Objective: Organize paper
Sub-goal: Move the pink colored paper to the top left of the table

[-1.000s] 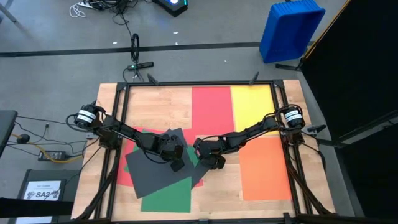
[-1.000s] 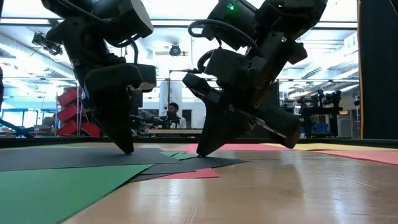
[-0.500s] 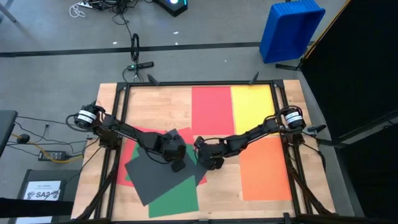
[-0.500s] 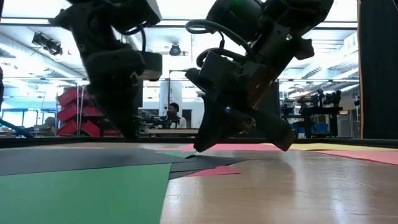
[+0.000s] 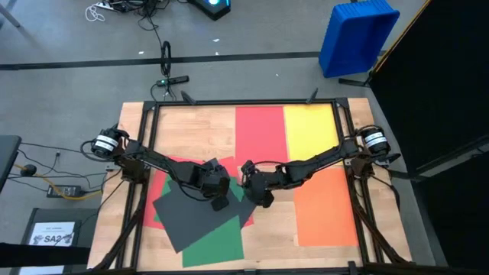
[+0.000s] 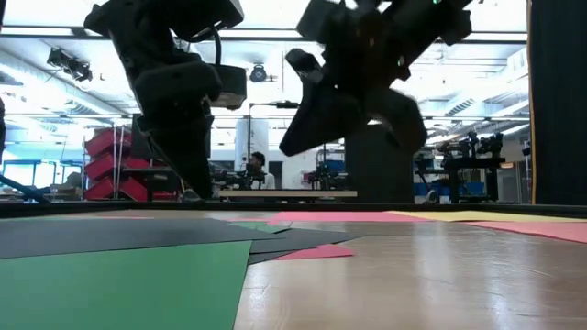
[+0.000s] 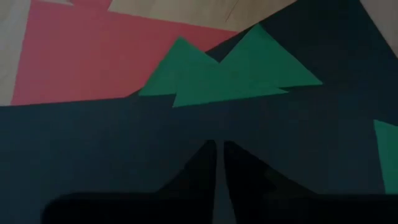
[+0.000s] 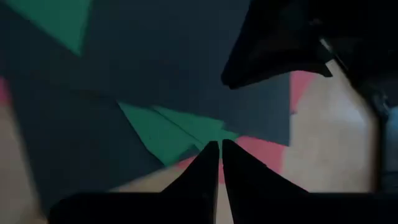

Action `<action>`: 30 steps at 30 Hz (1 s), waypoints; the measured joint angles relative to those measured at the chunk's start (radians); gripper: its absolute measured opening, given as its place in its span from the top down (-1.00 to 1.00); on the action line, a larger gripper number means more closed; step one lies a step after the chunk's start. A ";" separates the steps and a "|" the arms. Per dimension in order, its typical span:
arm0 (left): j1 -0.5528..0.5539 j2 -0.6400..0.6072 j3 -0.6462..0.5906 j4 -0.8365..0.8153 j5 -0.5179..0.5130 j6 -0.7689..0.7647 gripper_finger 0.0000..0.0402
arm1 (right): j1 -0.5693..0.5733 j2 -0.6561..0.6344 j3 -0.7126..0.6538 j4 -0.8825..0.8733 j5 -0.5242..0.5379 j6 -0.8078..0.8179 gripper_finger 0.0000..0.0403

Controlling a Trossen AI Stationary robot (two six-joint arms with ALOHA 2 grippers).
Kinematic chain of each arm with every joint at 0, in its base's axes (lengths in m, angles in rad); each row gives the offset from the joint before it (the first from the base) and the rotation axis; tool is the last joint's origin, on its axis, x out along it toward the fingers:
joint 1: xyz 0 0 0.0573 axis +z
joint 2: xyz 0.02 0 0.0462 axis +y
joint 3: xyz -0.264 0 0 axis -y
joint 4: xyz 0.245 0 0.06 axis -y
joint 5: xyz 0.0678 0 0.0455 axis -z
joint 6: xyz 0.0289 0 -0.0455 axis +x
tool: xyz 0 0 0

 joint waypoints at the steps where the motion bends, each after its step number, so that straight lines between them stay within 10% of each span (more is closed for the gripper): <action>1: 0.000 0.000 0.000 -0.001 0.000 0.000 0.92 | -0.007 -0.004 0.000 -0.007 -0.044 0.054 1.00; 30: -0.002 -0.002 -0.159 0.183 0.031 -0.113 0.92 | -0.081 0.162 0.004 0.023 -0.181 0.415 1.00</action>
